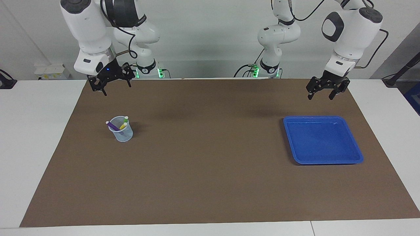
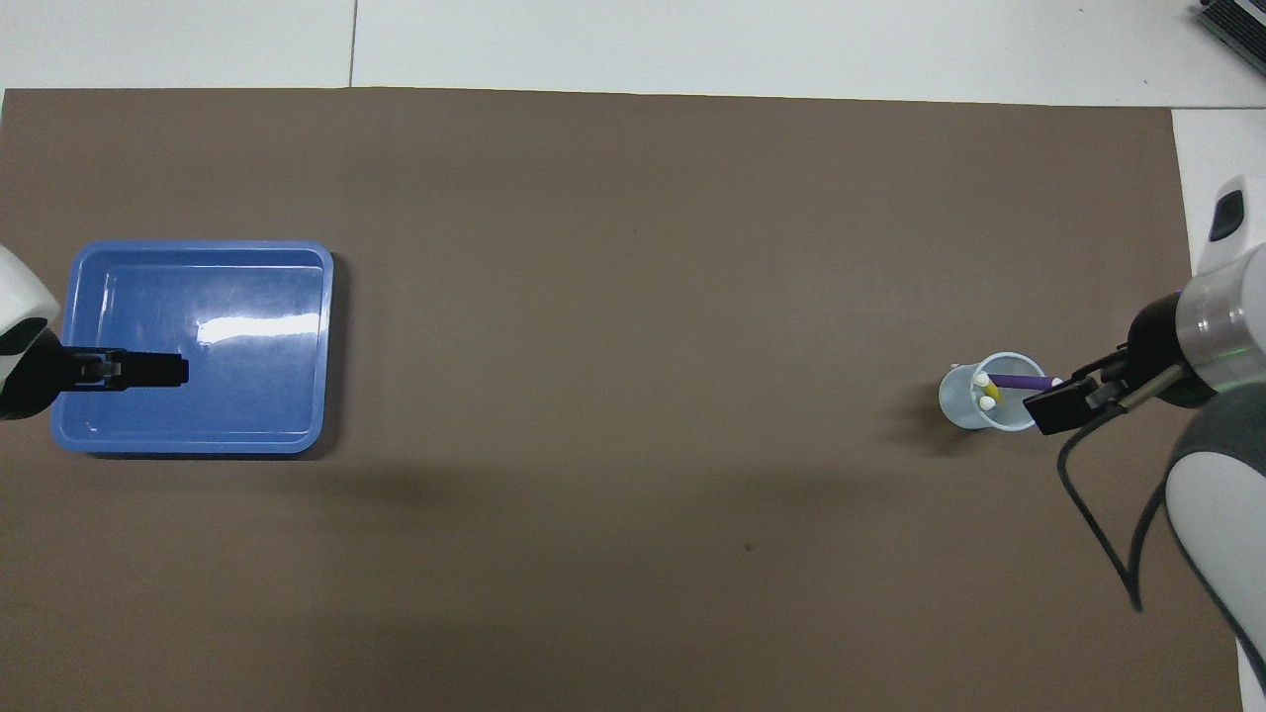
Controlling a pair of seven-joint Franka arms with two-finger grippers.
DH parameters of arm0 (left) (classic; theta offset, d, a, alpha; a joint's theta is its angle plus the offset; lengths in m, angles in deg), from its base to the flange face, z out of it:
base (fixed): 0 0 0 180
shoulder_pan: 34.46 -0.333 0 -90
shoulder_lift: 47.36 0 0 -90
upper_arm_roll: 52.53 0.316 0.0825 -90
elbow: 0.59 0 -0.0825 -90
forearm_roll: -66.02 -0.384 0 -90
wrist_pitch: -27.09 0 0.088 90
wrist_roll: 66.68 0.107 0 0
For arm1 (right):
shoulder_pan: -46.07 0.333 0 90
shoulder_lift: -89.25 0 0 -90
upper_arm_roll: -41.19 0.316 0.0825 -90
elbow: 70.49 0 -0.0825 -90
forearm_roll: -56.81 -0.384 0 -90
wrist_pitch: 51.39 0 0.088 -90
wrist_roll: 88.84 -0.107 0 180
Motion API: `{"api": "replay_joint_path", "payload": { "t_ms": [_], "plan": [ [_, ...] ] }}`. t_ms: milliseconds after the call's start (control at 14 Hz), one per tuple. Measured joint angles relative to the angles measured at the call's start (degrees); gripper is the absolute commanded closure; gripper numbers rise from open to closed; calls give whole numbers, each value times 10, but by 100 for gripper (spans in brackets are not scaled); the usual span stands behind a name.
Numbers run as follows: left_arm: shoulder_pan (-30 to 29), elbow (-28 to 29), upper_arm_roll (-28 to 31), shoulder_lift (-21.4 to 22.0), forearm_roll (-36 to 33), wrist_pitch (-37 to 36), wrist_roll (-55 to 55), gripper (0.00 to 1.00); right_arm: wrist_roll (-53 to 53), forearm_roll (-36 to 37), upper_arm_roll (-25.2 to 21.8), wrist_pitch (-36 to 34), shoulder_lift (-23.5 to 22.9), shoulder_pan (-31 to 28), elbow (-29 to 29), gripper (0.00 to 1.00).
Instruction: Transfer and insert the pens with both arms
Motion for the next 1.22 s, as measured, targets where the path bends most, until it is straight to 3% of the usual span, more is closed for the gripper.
{"api": "replay_joint_path", "payload": {
  "t_ms": [215, 501, 1216],
  "plan": [
    [37, -85, 30, -38, -20, -44, -8, 0, -8, -1, -6, -8, -22, -3, -28, 0],
    [42, -180, 31, -85, -33, -91, -13, 0, -24, -1, -9, 4, -52, -3, -38, 0],
    [74, -216, 31, -106, -43, -130, -65, 0, -75, -1, -10, 10, -54, -7, -46, 0]
  ]
}}
